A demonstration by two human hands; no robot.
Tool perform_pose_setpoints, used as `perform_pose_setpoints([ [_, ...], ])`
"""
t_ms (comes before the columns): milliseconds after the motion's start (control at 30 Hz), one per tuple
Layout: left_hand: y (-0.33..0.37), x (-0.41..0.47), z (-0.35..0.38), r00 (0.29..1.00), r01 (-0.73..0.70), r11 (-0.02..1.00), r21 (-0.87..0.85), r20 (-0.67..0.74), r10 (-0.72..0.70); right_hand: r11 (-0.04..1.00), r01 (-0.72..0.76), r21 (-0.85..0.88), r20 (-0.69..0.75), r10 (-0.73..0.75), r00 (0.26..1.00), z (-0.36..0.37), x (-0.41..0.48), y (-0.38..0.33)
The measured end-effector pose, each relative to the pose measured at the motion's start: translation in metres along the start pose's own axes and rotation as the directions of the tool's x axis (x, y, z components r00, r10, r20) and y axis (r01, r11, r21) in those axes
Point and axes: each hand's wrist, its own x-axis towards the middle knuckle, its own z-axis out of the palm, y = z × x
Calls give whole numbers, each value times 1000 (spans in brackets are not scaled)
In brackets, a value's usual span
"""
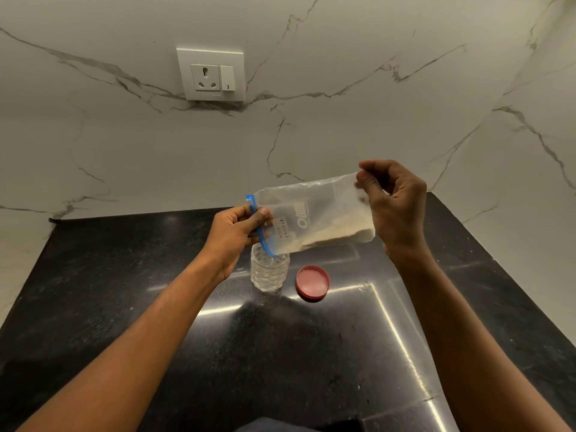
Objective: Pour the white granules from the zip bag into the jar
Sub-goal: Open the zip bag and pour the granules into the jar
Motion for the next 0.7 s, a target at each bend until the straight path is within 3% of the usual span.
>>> perform_pose_setpoints([
  [133, -2, 0, -2, 1000, 6, 1000, 7, 4, -6, 979, 104, -176, 79, -91, 993, 2, 2, 0],
  [333, -1, 2, -5, 999, 35, 999, 23, 1, -35, 973, 98, -208, 137, -70, 988, -4, 10, -3],
  [467, 2, 1, -9, 998, 62, 967, 249, -23, -59, 969, 109, -224, 124, -82, 989, -7, 12, -1],
  [533, 8, -1, -8, 996, 39, 853, 520, -87, 7, 967, 113, -230, 125, -85, 988, -8, 12, 1],
  [600, 19, -3, -4, 971, -86, 655, 751, -82, 223, 969, 111, -223, 129, -84, 988, -8, 11, 4],
  [667, 37, -5, 10, 892, -334, 478, 813, 108, 439, 971, 107, -212, 132, -79, 988, -8, 10, 7],
  [700, 48, -3, 21, 857, -428, 412, 804, 215, 469, 973, 104, -207, 134, -77, 988, -7, 10, 8],
])
